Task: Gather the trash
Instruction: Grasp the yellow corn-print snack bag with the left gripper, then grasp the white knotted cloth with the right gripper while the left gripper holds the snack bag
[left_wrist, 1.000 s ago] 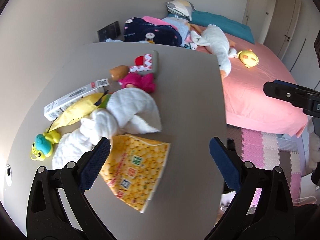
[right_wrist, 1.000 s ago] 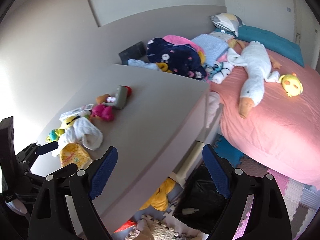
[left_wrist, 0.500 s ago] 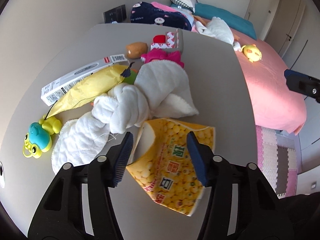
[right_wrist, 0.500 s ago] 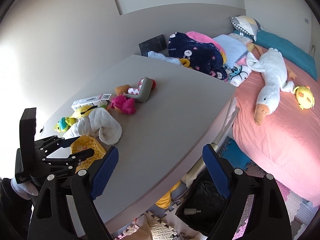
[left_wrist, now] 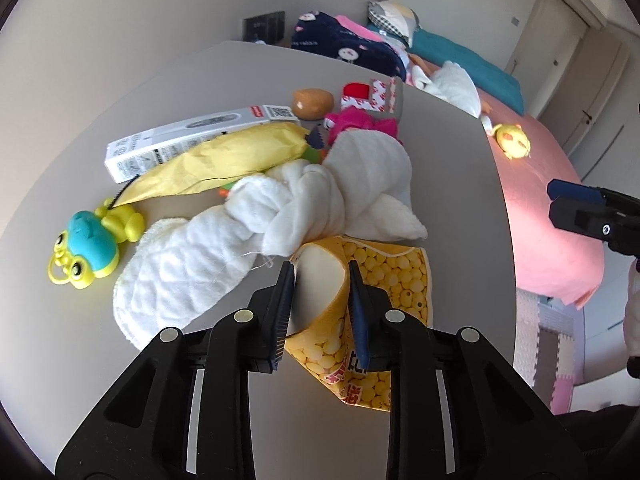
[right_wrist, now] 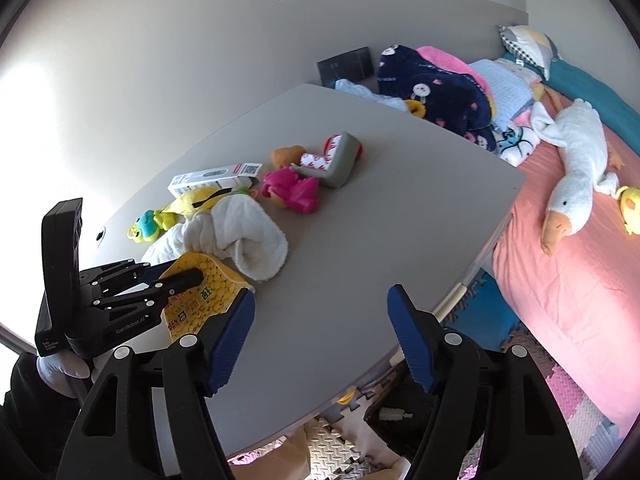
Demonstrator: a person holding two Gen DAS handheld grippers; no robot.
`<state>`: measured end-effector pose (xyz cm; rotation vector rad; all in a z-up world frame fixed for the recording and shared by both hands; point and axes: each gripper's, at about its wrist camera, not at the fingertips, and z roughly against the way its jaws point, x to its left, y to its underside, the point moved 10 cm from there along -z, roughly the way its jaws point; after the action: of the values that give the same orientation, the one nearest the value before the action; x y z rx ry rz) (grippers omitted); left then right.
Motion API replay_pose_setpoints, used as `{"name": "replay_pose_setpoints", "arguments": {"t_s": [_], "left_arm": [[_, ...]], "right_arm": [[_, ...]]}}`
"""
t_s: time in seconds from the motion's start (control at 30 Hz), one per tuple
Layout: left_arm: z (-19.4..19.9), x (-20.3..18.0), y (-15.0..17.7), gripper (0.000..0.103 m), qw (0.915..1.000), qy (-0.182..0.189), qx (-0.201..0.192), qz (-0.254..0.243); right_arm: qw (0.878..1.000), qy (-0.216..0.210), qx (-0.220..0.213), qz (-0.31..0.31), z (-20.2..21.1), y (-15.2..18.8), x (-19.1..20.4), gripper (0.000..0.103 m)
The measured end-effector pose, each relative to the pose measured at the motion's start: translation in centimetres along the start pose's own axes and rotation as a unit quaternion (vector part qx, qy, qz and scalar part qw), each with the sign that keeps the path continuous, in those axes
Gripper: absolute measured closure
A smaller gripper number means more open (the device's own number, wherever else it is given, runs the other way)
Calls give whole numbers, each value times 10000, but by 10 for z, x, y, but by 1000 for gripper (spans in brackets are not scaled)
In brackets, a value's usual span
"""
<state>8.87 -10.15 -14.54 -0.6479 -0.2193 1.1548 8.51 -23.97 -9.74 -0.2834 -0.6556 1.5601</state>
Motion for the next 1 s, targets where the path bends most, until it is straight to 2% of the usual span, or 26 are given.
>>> {"name": "replay_pose_setpoints", "arguments": {"t_s": [0.47, 0.63, 1.0], "left_arm": [[43, 36, 11, 78, 9982, -361, -176, 448], [62, 54, 20, 78, 9958, -494, -252, 724], [84, 85, 38, 78, 9901, -757, -293, 1149]], "right_arm": [[9964, -658, 314, 432, -30, -8, 58, 32], [9916, -1004, 384, 717, -43, -14, 92, 37], [9853, -1177, 555, 1107, -76, -30, 131, 38]]}}
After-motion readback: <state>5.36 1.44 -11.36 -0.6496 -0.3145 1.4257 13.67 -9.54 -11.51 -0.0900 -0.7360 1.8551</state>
